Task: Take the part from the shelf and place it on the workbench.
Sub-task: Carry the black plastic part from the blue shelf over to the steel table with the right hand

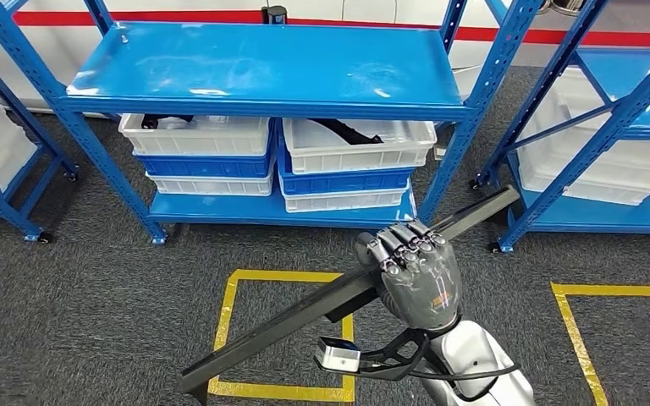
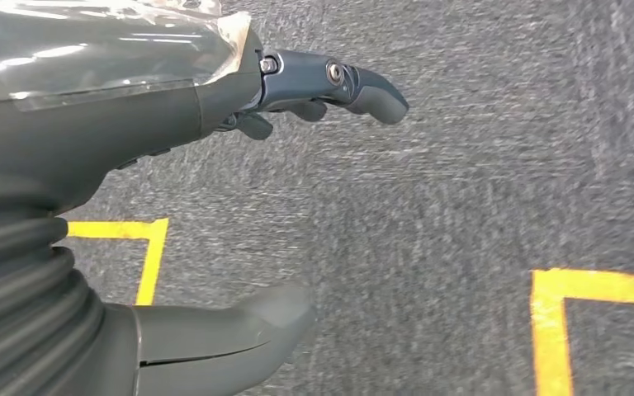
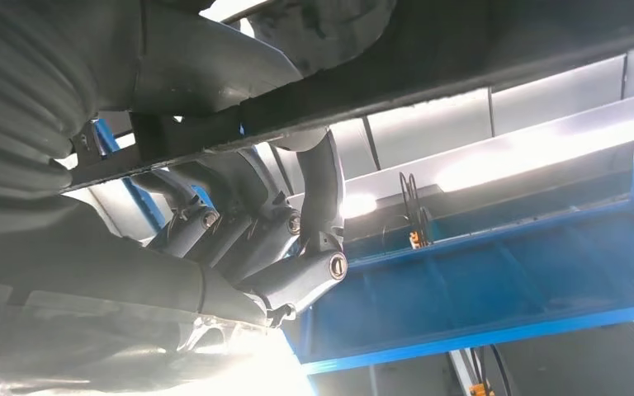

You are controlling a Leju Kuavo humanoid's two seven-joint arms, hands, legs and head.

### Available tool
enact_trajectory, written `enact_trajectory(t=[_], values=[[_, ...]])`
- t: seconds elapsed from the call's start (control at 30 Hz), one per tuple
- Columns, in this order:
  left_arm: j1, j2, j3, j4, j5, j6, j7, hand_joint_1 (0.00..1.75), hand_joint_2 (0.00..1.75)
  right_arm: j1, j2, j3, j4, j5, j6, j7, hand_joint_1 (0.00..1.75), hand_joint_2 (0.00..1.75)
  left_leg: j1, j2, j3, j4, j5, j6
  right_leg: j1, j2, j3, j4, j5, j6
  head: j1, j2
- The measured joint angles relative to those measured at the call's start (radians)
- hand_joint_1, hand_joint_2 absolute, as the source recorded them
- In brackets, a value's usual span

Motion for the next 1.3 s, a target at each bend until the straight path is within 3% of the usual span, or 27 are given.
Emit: enact_trajectory(t=[0.07,0.1,0.17,0.2,0.27,0.3,0.33,0.4,0.43,0.47,0.5,0.53,0.57,0.6,0.67,0.7,0.77,0.8,0.87,0.93,0.97,1.0,1.07,1.13,1.17,1.3], values=[[0.0,-0.001,0.0,0.0,0.0,0.0,0.0,0.0,1.75,-0.001,0.0,0.0,0.0,0.001,0.0,0.0,1.75,1.75,-0.001,0.0,-0.025,0.004,0.021,-0.006,0.001,0.0,0.102,-0.126,0.033,0.007,0.0,0.0],[0.0,-0.001,0.0,0.0,0.0,0.0,0.0,0.0,1.75,-0.001,0.0,-0.001,0.0,0.002,0.0,0.0,1.75,1.75,-0.003,0.0,-0.036,0.006,0.03,-0.01,0.005,0.0,0.159,-0.208,0.034,0.002,0.0,0.0],[0.0,-0.001,0.0,0.0,0.003,0.0,0.001,0.0,1.75,-0.001,0.001,-0.002,-0.001,0.004,0.0,0.001,1.75,1.75,-0.005,-0.001,-0.045,0.005,0.051,-0.02,0.014,0.002,0.215,-0.307,0.024,-0.014,-0.004,0.0],[0.0,-0.001,0.0,0.0,0.006,-0.001,0.001,0.0,1.75,0.0,0.001,-0.003,-0.001,0.003,0.0,0.001,1.75,1.75,-0.006,-0.001,-0.047,0.004,0.06,-0.025,0.018,0.003,0.215,-0.318,0.025,-0.022,-0.008,0.0],[0.001,0.0,0.001,0.0,0.015,0.0,0.001,0.0,1.75,0.002,0.0,-0.006,-0.001,-0.002,0.0,0.001,1.75,1.75,-0.002,-0.003,-0.055,0.009,0.055,-0.037,0.007,0.001,0.199,-0.314,0.042,-0.039,-0.014,0.0],[0.002,0.001,0.002,0.0,0.019,0.0,0.001,0.0,1.75,0.003,0.0,-0.008,0.0,-0.008,-0.001,0.001,1.75,1.75,0.001,-0.005,-0.065,0.029,0.025,-0.043,0.002,-0.001,0.191,-0.314,0.053,-0.051,-0.016,0.0],[0.002,0.002,0.003,0.0,0.024,0.0,0.0,0.0,1.75,0.002,0.0,-0.01,0.0,-0.014,-0.002,0.001,1.75,1.75,0.004,-0.007,-0.079,0.07,-0.025,-0.049,-0.004,-0.003,0.182,-0.315,0.065,-0.061,-0.018,0.0],[0.003,0.002,0.003,0.0,0.03,0.0,-0.006,0.0,1.75,0.002,0.0,-0.016,0.002,-0.022,-0.004,0.0,1.75,1.75,0.009,-0.01,-0.111,0.197,-0.127,-0.059,-0.001,-0.004,0.158,-0.314,0.087,-0.07,-0.019,0.0],[0.003,0.003,0.003,0.0,0.032,0.001,-0.009,0.0,1.75,0.002,0.0,-0.02,0.003,-0.023,-0.005,0.0,1.75,1.75,0.012,-0.011,-0.122,0.259,-0.148,-0.065,0.0,-0.004,0.143,-0.313,0.098,-0.07,-0.02,0.0],[0.003,0.003,0.003,0.0,0.032,0.003,-0.013,0.0,1.75,0.003,0.0,-0.023,0.004,-0.025,-0.006,0.0,1.75,1.75,0.015,-0.011,-0.123,0.299,-0.14,-0.069,0.0,-0.004,0.128,-0.312,0.109,-0.068,-0.019,0.0],[0.003,0.004,0.003,0.0,0.032,0.007,-0.016,0.0,1.75,0.005,0.0,-0.027,0.005,-0.025,-0.007,-0.002,1.75,1.75,0.019,-0.011,-0.109,0.307,-0.112,-0.072,0.0,-0.004,0.114,-0.309,0.118,-0.064,-0.019,0.0],[0.003,0.004,0.003,0.0,0.033,0.011,-0.018,0.0,1.75,0.007,0.0,-0.031,0.005,-0.027,-0.008,-0.005,1.75,1.75,0.023,-0.011,-0.077,0.28,-0.079,-0.074,-0.001,-0.004,0.1,-0.305,0.125,-0.06,-0.02,0.0],[0.003,0.004,0.004,0.0,0.035,0.015,-0.02,0.0,1.75,0.008,0.0,-0.035,0.006,-0.03,-0.009,-0.009,1.75,1.75,0.027,-0.011,-0.029,0.221,-0.062,-0.076,-0.002,-0.004,0.088,-0.299,0.131,-0.055,-0.02,0.0],[0.002,0.005,0.004,0.0,0.038,0.018,-0.022,0.0,1.75,0.009,0.0,-0.039,0.006,-0.034,-0.01,-0.014,1.75,1.75,0.028,-0.013,0.025,0.147,-0.063,-0.075,-0.001,-0.004,0.077,-0.292,0.136,-0.049,-0.02,0.0],[0.001,0.005,0.004,0.0,0.044,0.024,-0.025,0.0,1.75,0.009,0.002,-0.045,0.007,-0.043,-0.013,-0.023,1.75,1.75,0.024,-0.015,0.094,0.038,-0.094,-0.065,0.002,-0.004,0.064,-0.282,0.145,-0.035,-0.019,0.0],[0.001,0.005,0.004,0.0,0.046,0.026,-0.026,0.0,1.75,0.008,0.004,-0.047,0.007,-0.046,-0.014,-0.027,1.75,1.75,0.019,-0.015,0.101,0.02,-0.103,-0.058,0.004,-0.004,0.06,-0.282,0.151,-0.027,-0.017,0.0],[0.002,0.004,0.005,0.0,0.05,0.029,-0.026,0.0,1.75,0.008,0.006,-0.05,0.009,-0.05,-0.017,-0.031,1.75,1.75,0.016,-0.012,0.094,0.01,-0.092,-0.036,0.005,-0.003,0.051,-0.278,0.157,-0.011,-0.012,0.0],[0.002,0.004,0.005,0.0,0.05,0.029,-0.026,0.0,1.75,0.008,0.007,-0.052,0.01,-0.051,-0.018,-0.032,1.75,1.75,0.016,-0.01,0.091,0.006,-0.083,-0.025,0.005,-0.003,0.041,-0.26,0.145,-0.01,-0.01,0.0],[0.003,0.005,0.006,0.0,0.051,0.03,-0.026,0.0,1.75,0.008,0.007,-0.056,0.012,-0.053,-0.019,-0.032,1.75,1.75,0.014,-0.006,0.077,0.002,-0.065,-0.011,0.002,-0.002,-0.006,-0.157,0.085,-0.016,0.0,0.0],[0.003,0.006,0.006,0.0,0.051,0.03,-0.026,0.0,1.75,0.009,0.008,-0.058,0.017,-0.053,-0.019,-0.032,1.75,1.75,0.012,-0.006,0.059,0.002,-0.051,-0.007,0.001,-0.001,-0.057,-0.018,0.02,-0.018,0.011,0.0],[0.004,0.006,0.006,0.0,0.051,0.03,-0.026,0.0,1.75,0.01,0.008,-0.058,0.02,-0.054,-0.019,-0.032,1.75,1.75,0.011,-0.006,0.05,0.003,-0.045,-0.008,0.001,-0.001,-0.062,0.015,0.006,-0.013,0.014,0.0],[0.004,0.006,0.006,0.0,0.051,0.03,-0.026,0.0,1.75,0.01,0.008,-0.058,0.022,-0.054,-0.019,-0.032,1.75,1.75,0.01,-0.006,0.044,0.003,-0.04,-0.009,0.001,-0.001,-0.044,0.003,0.009,-0.007,0.018,0.0],[0.005,0.005,0.006,0.0,0.051,0.03,-0.026,0.0,1.75,0.009,0.008,-0.059,0.025,-0.054,-0.019,-0.033,1.75,1.75,0.009,-0.007,0.037,0.004,-0.032,-0.014,0.001,-0.001,0.05,-0.13,0.045,0.004,0.026,0.0],[0.006,0.005,0.006,0.0,0.051,0.03,-0.026,0.0,1.75,0.008,0.01,-0.06,0.025,-0.055,-0.019,-0.033,1.75,1.75,0.006,-0.007,0.034,0.006,-0.027,-0.022,0.007,0.0,0.13,-0.261,0.072,-0.002,0.033,0.0],[0.005,0.005,0.006,0.0,0.051,0.03,-0.026,0.0,1.75,0.008,0.012,-0.061,0.025,-0.055,-0.019,-0.033,1.75,1.75,0.003,-0.007,0.032,0.008,-0.026,-0.025,0.008,0.0,0.147,-0.293,0.077,-0.01,0.034,0.0],[0.007,0.006,0.006,0.0,0.05,0.027,-0.025,0.0,1.75,0.014,0.023,-0.065,0.025,-0.038,-0.011,-0.031,1.75,1.75,0.006,-0.008,0.023,0.01,-0.018,-0.019,0.009,0.002,0.145,-0.299,0.085,-0.028,0.03,0.0]])
